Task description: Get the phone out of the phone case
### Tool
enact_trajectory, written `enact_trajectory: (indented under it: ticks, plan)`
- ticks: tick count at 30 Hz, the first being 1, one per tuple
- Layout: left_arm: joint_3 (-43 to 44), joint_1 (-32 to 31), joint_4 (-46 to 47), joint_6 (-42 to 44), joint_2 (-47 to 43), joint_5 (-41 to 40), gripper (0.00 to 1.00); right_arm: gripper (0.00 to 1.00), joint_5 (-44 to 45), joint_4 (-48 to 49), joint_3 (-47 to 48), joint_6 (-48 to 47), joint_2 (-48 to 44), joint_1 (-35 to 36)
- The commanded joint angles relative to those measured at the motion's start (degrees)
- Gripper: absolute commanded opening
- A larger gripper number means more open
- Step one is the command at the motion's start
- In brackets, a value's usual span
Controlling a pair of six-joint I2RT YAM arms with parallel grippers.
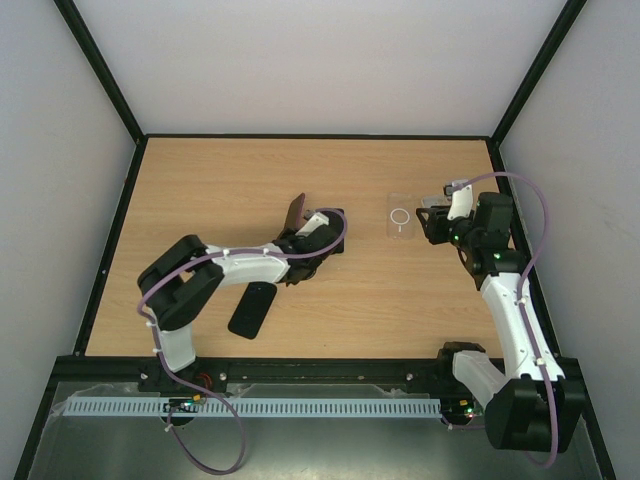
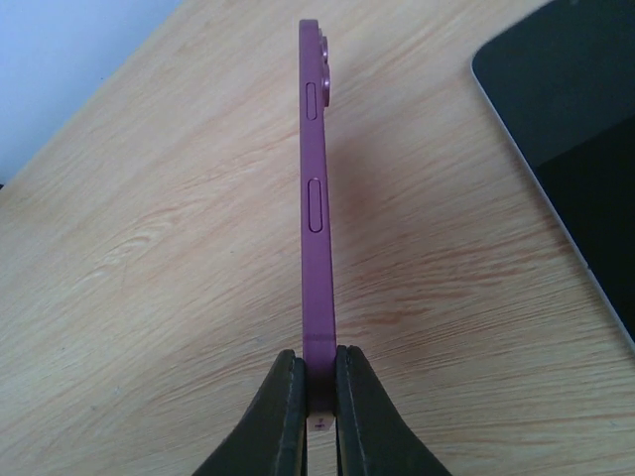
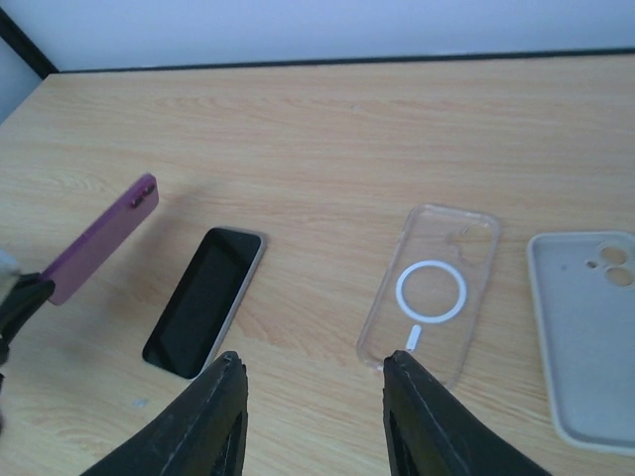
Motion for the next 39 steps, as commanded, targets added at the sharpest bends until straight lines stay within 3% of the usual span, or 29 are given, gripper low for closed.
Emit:
enact_trajectory:
  ticks: [1, 7, 10, 14, 21, 28, 34, 39]
  plan:
    - [4.9, -1.1, -5.2, -1.5, 4.7, -3.8, 0.03, 0.39, 2.9, 3.0, -0.7, -1.3, -2.0, -0.2]
    - [7.9, -2.7, -8.8, -4.9, 10.9, -2.9, 0.03, 0.39, 3.9, 2.4, -0.4, -1.9, -1.0, -0.2]
    - [7.9, -3.4, -8.4, -5.7, 11.5, -0.2, 0.2, 0.39, 4.0, 2.5, -0.4, -1.9, -0.9, -0.3]
    - [6.7, -4.0, -6.9, -8.2, 9.9, 4.1, 0.34, 0.39, 5.6, 2.7, -0.3, -1.9, -0.9, -0.2]
    - [2.3, -4.0, -6.0, -15.3, 2.4, 6.1, 0.79, 0.39, 6.5, 2.7, -0.6, -2.2, -2.1, -0.2]
    - [-9.3, -3.9, -8.6, -23.8, -12.2, 9.1, 0.99, 0.4, 5.8, 2.5, -0.7, -2.7, -1.4, -0.2]
    - [-18.3, -3.8, -10.9, -30.1, -21.8, 15.4, 1.0, 0.4, 4.9, 2.1, -0.7, -4.0, -1.3, -0.2]
    - [-22.8, -3.4, -10.1, -33.8, -24.7, 20.1, 1.0, 0.42, 4.3, 1.6, -0.9, -4.7, -1.5, -0.2]
